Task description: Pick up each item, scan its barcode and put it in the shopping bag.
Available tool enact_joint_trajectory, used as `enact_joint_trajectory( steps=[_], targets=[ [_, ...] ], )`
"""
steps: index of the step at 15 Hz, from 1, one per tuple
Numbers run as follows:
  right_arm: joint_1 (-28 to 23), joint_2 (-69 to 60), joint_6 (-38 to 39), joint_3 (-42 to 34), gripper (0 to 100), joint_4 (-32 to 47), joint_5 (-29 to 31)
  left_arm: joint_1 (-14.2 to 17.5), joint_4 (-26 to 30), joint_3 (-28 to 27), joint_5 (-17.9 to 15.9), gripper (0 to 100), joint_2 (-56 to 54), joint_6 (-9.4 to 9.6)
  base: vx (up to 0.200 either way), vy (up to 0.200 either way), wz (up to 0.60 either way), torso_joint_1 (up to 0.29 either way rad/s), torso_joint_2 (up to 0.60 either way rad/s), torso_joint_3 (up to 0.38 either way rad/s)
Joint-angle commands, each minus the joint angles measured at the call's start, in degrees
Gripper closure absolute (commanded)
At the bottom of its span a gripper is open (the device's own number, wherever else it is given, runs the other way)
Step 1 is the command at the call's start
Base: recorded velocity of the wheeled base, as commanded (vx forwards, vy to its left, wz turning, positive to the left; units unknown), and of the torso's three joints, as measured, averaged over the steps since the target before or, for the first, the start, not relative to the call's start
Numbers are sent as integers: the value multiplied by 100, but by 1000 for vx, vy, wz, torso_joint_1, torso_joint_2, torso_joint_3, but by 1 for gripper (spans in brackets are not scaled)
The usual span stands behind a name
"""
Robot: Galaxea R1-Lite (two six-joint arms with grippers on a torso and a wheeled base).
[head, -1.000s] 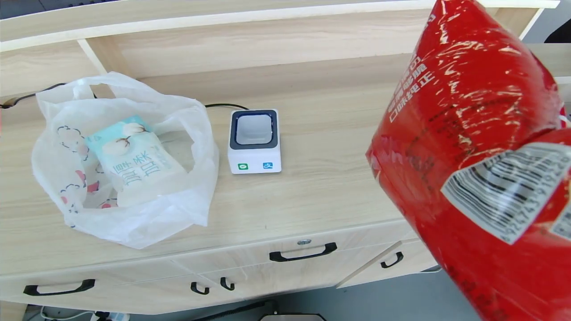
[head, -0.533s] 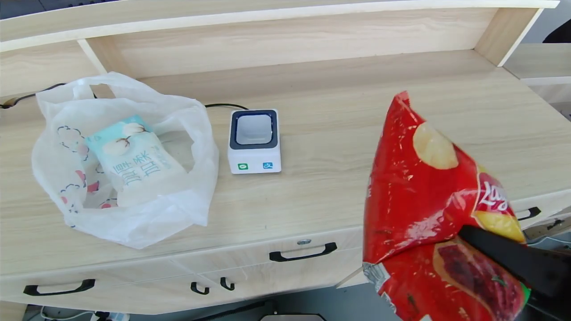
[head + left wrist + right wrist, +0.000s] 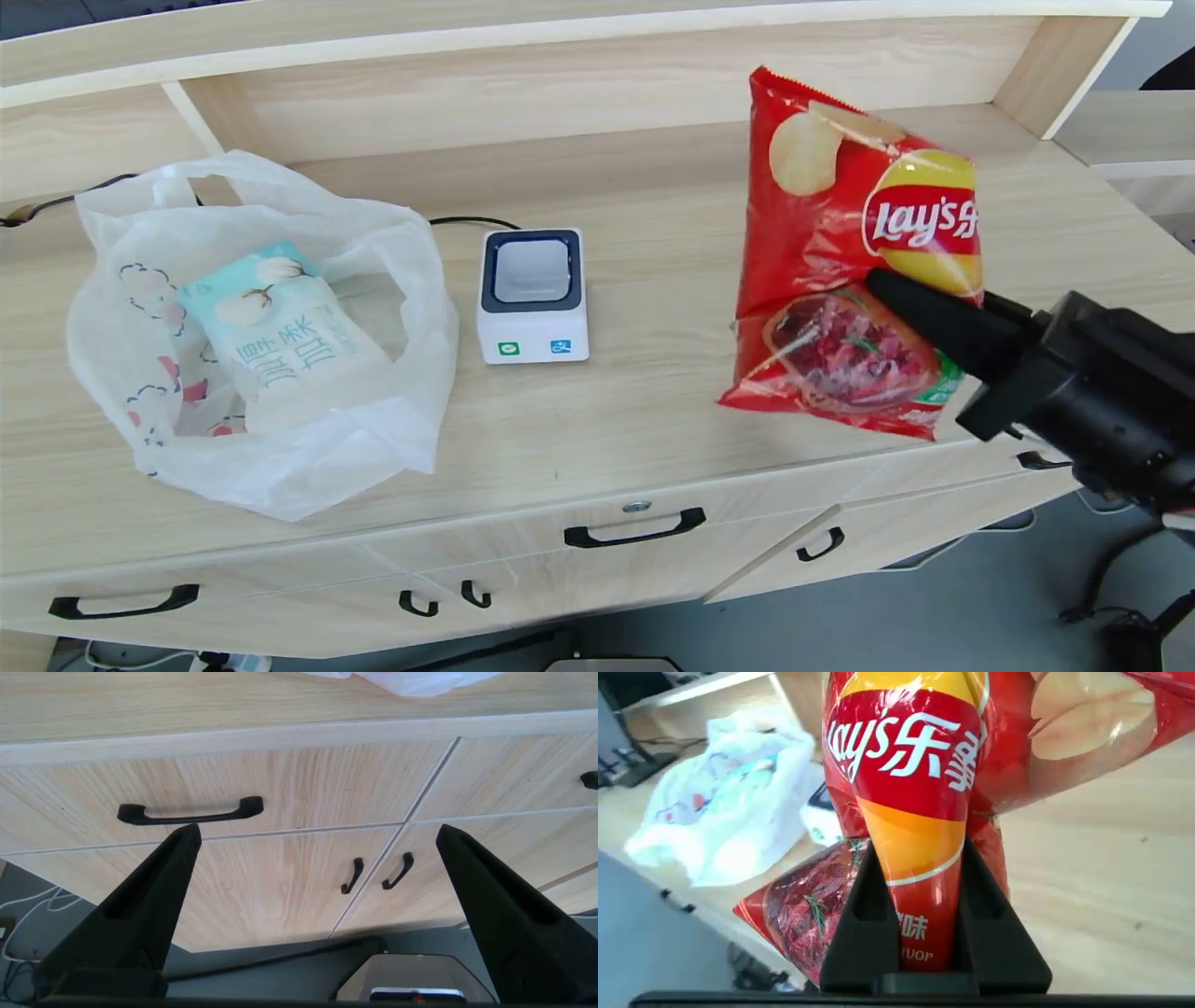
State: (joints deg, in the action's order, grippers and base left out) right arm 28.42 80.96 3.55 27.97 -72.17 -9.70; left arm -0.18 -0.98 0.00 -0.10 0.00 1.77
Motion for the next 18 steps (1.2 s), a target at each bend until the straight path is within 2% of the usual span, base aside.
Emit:
enact_joint_trajectory(
  steps=[1, 2, 4, 6, 8, 10, 18],
  targets=[
    [-73, 236, -671, 1449, 100, 678, 953, 1, 1, 0, 1, 0, 0, -1, 0, 0, 0, 0, 0, 0],
    [59, 184, -821, 1862, 100, 1021, 1146, 1, 1, 0, 1, 0, 9, -1, 0, 0, 0, 0, 0, 0],
    [155, 104, -908, 2108, 100, 1416, 1199, 9, -8, 0, 1, 0, 0, -1, -200, 0, 0, 2, 5, 5],
    [155, 78, -908, 1950, 100, 1425, 1208, 1, -8, 0, 1, 0, 0, -1, -200, 0, 0, 19, 7, -7],
    [155, -19, -865, 1765, 100, 1398, 1507, 1, 1, 0, 1, 0, 0, -1, -200, 0, 0, -10, 0, -2],
    [147, -63, -812, 1686, 100, 1390, 1524, 9, 1, 0, 1, 0, 9, -10, 0, 0, 0, 0, 0, 0],
    [155, 131, -750, 2029, 100, 1425, 1498, 9, -8, 0, 1, 0, 9, -45, 0, 200, 0, 1, 3, 2]
  ],
)
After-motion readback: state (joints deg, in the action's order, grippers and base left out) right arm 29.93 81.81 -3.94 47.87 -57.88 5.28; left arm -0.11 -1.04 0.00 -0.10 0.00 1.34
